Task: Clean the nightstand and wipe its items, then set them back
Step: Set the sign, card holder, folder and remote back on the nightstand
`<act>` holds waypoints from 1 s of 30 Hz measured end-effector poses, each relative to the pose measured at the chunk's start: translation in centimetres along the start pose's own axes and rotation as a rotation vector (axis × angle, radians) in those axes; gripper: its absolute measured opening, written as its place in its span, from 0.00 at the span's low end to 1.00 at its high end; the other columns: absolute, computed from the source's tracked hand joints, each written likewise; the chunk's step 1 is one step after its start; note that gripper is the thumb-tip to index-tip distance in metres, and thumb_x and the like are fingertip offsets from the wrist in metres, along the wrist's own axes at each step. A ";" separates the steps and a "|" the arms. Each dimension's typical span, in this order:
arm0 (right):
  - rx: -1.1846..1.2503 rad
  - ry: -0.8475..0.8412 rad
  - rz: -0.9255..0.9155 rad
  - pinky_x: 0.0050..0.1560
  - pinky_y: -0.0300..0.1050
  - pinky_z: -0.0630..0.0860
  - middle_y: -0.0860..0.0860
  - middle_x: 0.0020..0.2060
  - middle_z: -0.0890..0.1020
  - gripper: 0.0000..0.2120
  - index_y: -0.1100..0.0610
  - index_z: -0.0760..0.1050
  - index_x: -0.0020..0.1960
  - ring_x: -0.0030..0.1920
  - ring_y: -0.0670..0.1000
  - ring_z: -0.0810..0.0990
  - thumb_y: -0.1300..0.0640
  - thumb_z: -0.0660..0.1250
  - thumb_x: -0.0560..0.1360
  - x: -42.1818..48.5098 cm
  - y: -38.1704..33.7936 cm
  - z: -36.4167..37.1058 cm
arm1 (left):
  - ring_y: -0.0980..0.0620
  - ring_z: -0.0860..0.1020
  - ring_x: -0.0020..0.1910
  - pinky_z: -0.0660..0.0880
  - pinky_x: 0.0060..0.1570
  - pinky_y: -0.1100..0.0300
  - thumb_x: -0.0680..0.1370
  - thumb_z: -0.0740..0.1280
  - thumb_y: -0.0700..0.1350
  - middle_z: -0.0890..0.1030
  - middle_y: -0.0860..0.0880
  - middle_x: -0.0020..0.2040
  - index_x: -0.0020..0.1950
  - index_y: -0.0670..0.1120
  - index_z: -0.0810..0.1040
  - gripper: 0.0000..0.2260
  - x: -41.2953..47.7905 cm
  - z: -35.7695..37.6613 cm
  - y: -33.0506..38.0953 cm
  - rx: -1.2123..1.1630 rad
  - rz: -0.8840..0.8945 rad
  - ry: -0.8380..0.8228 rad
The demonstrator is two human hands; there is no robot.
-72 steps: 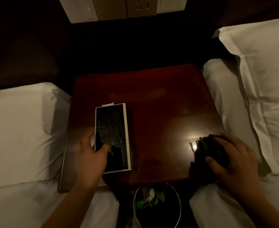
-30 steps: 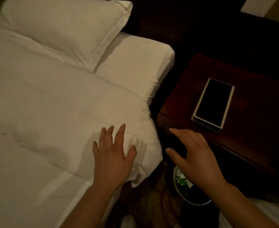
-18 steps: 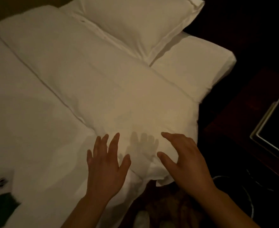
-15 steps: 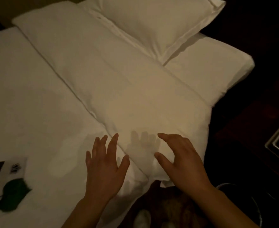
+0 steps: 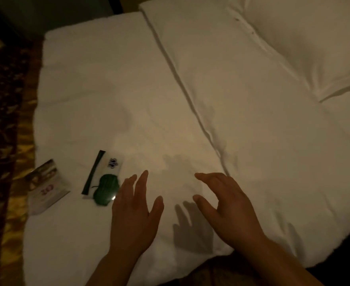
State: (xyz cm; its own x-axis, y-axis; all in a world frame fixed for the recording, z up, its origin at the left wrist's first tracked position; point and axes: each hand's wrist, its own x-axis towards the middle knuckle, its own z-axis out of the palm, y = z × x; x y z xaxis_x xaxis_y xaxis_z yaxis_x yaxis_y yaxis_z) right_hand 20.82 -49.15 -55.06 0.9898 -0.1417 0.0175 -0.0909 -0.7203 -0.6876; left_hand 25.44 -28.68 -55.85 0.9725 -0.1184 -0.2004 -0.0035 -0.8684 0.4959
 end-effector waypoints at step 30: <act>-0.051 -0.256 0.460 0.40 0.46 0.75 0.49 0.49 0.73 0.30 0.52 0.68 0.56 0.47 0.51 0.76 0.29 0.65 0.68 9.3 -13.0 25.9 | 0.37 0.80 0.57 0.77 0.59 0.41 0.76 0.72 0.47 0.83 0.39 0.58 0.62 0.42 0.79 0.17 11.3 -10.1 -28.8 -0.430 -0.560 0.278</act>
State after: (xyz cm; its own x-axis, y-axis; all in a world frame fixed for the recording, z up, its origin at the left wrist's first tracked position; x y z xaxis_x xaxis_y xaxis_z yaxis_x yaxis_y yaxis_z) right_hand 34.03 -23.54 -64.74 0.8409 -0.2853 -0.4599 -0.5212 -0.6557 -0.5463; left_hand 38.88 -0.12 -63.81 0.8255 0.4600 -0.3270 0.5436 -0.4921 0.6800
